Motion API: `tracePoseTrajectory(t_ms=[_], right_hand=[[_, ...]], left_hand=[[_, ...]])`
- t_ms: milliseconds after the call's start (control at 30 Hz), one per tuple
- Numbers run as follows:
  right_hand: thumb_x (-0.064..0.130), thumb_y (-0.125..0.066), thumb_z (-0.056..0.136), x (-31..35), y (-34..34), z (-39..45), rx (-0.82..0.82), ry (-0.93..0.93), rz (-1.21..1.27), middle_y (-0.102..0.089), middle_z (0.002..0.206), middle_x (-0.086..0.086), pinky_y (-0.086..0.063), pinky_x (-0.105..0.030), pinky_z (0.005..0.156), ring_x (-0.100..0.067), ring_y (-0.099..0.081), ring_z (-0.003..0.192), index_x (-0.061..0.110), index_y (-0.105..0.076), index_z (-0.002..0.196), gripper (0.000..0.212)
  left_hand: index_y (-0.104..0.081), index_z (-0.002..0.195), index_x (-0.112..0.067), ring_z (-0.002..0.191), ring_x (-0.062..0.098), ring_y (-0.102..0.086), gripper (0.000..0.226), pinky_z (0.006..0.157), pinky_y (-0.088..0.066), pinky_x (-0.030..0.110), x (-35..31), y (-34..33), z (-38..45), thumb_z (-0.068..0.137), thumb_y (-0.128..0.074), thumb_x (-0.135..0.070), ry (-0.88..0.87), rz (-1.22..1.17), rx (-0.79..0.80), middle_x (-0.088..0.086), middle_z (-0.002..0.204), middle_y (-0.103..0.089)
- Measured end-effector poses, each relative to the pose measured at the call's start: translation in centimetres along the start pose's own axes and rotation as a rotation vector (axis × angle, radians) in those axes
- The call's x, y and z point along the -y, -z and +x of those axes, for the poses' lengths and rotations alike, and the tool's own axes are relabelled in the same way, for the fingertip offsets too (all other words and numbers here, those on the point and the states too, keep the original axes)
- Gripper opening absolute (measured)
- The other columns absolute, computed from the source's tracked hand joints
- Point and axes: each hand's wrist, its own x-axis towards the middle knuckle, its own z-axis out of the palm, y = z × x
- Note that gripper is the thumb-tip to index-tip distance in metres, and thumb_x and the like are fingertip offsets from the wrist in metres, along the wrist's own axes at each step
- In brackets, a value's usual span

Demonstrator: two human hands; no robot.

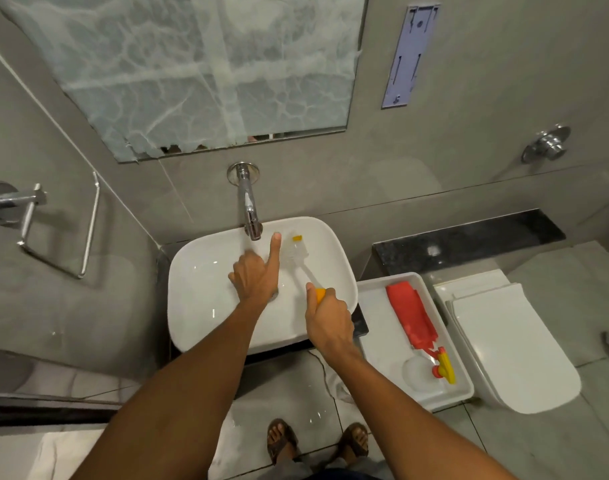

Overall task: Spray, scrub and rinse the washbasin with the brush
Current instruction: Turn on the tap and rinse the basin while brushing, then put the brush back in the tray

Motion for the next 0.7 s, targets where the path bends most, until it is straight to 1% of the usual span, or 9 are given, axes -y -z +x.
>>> tracePoseTrajectory(t_ms=[33, 100, 200, 300, 400, 467, 533, 633, 700], right_hand=[[0.064, -0.027, 0.106, -0.7, 0.6, 0.4, -0.022, -0.003, 0.021, -0.071, 0.109, -0.01, -0.059, -0.047, 0.089, -0.03, -0.07, 0.1, 0.013, -0.058, 0.117, 0.06], [0.065, -0.028, 0.106, -2.2, 1.8, 1.2, -0.071, -0.016, 0.071, -0.072, 0.107, -0.01, -0.06, -0.049, 0.09, -0.031, -0.07, 0.099, 0.012, -0.059, 0.118, 0.062], [0.065, -0.029, 0.105, -5.1, 3.5, 2.5, -0.15, -0.038, 0.154, -0.073, 0.101, -0.009, -0.06, -0.05, 0.089, -0.031, -0.071, 0.094, 0.014, -0.062, 0.114, 0.061], [0.065, -0.029, 0.105, -8.1, 4.8, 3.9, -0.238, -0.052, 0.205, -0.07, 0.086, -0.003, -0.062, -0.049, 0.081, -0.024, -0.071, 0.082, 0.018, -0.062, 0.101, 0.057], [0.063, -0.029, 0.106, -11.6, 5.5, 5.5, -0.274, -0.087, 0.205, -0.068, 0.082, 0.0, -0.064, -0.045, 0.076, -0.018, -0.071, 0.077, 0.02, -0.059, 0.1, 0.052], [0.061, -0.029, 0.107, -14.3, 5.2, 6.7, -0.259, -0.125, 0.168, -0.068, 0.086, 0.003, -0.065, -0.041, 0.076, -0.016, -0.071, 0.079, 0.02, -0.057, 0.106, 0.049], [0.061, -0.027, 0.107, -17.0, 4.2, 7.7, -0.239, -0.159, 0.136, -0.067, 0.088, 0.004, -0.062, -0.037, 0.071, -0.017, -0.071, 0.08, 0.02, -0.054, 0.106, 0.049], [0.059, -0.025, 0.106, -20.5, 1.9, 9.0, -0.164, -0.227, 0.111, -0.067, 0.092, 0.0, -0.05, -0.032, 0.067, -0.022, -0.069, 0.08, 0.02, -0.05, 0.104, 0.046], [0.055, -0.028, 0.109, -22.4, 0.2, 9.8, -0.085, -0.287, 0.122, -0.071, 0.098, -0.007, -0.055, -0.038, 0.073, -0.026, -0.069, 0.085, 0.019, -0.048, 0.105, 0.041]], left_hand=[[-0.065, 0.092, -0.006, 0.104, 0.038, -0.067, 0.095, 0.106, -0.046, 0.055, 0.0, -0.6, -0.7, 0.091, -0.021, -0.091, -0.017, 0.053, 0.034, 0.016, 0.102, -0.073], [-0.059, 0.074, -0.01, 0.094, 0.038, -0.067, 0.088, 0.101, -0.05, 0.055, -0.4, -2.0, -1.8, 0.097, -0.018, -0.083, -0.093, 0.096, 0.074, 0.015, 0.091, -0.072], [-0.048, 0.068, -0.016, 0.088, 0.032, -0.061, 0.065, 0.093, -0.051, 0.053, -1.9, -4.5, -2.8, 0.105, -0.036, -0.069, -0.233, 0.045, 0.048, 0.007, 0.085, -0.065], [-0.062, 0.088, -0.013, 0.091, 0.025, -0.059, 0.049, 0.09, -0.05, 0.047, -2.9, -7.0, -3.3, 0.104, -0.052, -0.059, -0.457, 0.019, 0.004, 0.003, 0.093, -0.064], [-0.065, 0.126, -0.013, 0.118, 0.027, -0.062, 0.057, 0.103, -0.049, 0.038, -3.5, -9.8, -3.9, 0.101, -0.053, -0.064, -0.567, 0.07, 0.098, 0.006, 0.128, -0.067], [-0.05, 0.153, -0.014, 0.148, 0.029, -0.048, 0.078, 0.122, -0.039, 0.044, -3.5, -12.1, -4.6, 0.099, -0.05, -0.07, -0.581, 0.128, 0.203, 0.009, 0.161, -0.051], [-0.028, 0.168, -0.018, 0.164, 0.025, -0.023, 0.094, 0.133, -0.021, 0.047, -3.1, -14.6, -5.2, 0.097, -0.044, -0.078, -0.611, 0.186, 0.29, 0.004, 0.177, -0.025], [-0.01, 0.172, -0.023, 0.168, 0.02, -0.003, 0.106, 0.133, -0.004, 0.041, -2.1, -17.4, -5.9, 0.093, -0.038, -0.088, -0.632, 0.254, 0.327, -0.002, 0.182, -0.004], [-0.004, 0.173, -0.021, 0.168, 0.019, 0.004, 0.109, 0.135, -0.003, 0.042, -1.1, -18.6, -6.2, 0.093, -0.037, -0.088, -0.641, 0.319, 0.327, -0.002, 0.182, 0.004]])
